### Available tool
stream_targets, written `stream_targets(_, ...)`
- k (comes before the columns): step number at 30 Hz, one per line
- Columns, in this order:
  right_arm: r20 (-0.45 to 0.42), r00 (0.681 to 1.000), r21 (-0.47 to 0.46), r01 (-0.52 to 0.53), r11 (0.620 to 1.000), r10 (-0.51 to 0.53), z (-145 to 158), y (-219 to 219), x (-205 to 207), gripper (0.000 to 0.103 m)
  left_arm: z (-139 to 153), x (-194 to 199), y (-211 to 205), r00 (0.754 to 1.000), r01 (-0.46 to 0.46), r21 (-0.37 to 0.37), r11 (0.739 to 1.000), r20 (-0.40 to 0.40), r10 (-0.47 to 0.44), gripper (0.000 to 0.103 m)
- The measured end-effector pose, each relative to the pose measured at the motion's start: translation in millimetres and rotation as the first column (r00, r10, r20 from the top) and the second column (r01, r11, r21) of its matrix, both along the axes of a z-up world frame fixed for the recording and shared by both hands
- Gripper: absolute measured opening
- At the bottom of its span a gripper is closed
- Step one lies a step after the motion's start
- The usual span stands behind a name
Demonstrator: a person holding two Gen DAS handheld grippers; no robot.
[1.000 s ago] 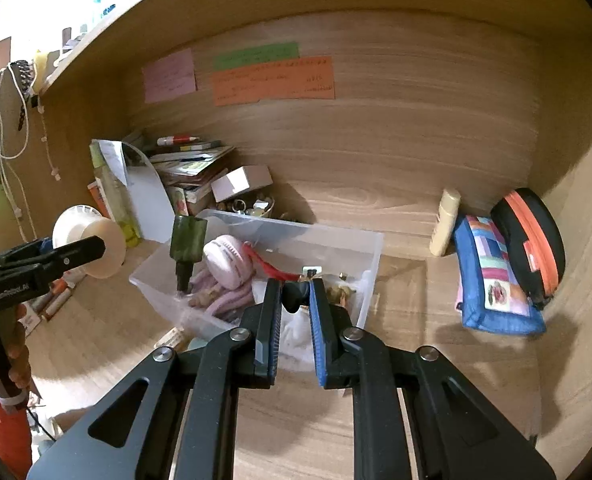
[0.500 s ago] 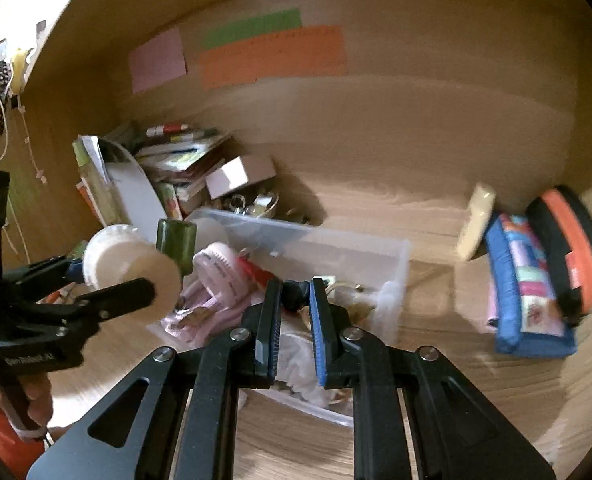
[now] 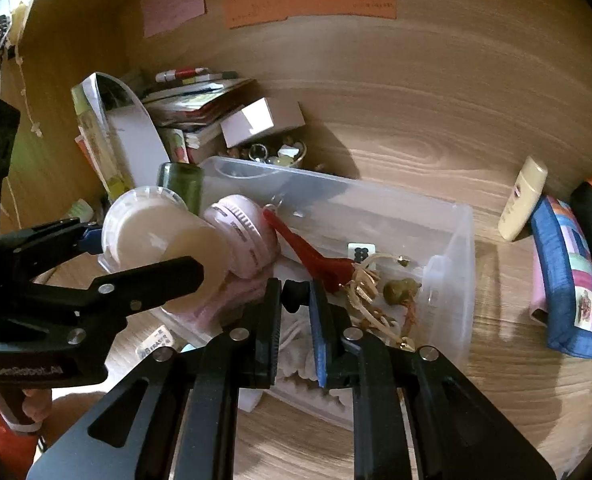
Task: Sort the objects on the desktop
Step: 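Carry the black cap and beige jar over the clear box, then open both tools to drop the cap and jar into the box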
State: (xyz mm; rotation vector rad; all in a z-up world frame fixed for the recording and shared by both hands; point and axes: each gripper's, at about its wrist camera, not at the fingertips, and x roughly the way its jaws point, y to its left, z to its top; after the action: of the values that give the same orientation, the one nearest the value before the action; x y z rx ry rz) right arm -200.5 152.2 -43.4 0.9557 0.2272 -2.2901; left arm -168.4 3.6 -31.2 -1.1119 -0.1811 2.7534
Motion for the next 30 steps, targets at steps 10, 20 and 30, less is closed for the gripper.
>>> stream_targets(10, -0.030, 0.999, 0.038, 0.017, 0.999, -0.016, 0.9, 0.7, -3.4, 0.015, -8.8, -7.1, -1.9, 0.998, 0.010, 0.031, 0.999, 0.057, -0.012, 0.066)
stream_targets(20, -0.086, 0.996, 0.048, 0.041, 0.998, -0.037, 12.3, 3.7, 1.7, 0.047, 15.8, 5.0, 1.2, 1.000, 0.009, -0.025, 1.000, -0.006, -0.009, 0.072)
stream_targets(30, -0.119, 0.989, 0.028, 0.093, 0.995, -0.089, 28.8, 12.6, 21.2, 0.071, 32.8, 36.3, -19.2, 0.997, -0.038, -0.057, 0.998, -0.070, 0.034, 0.090)
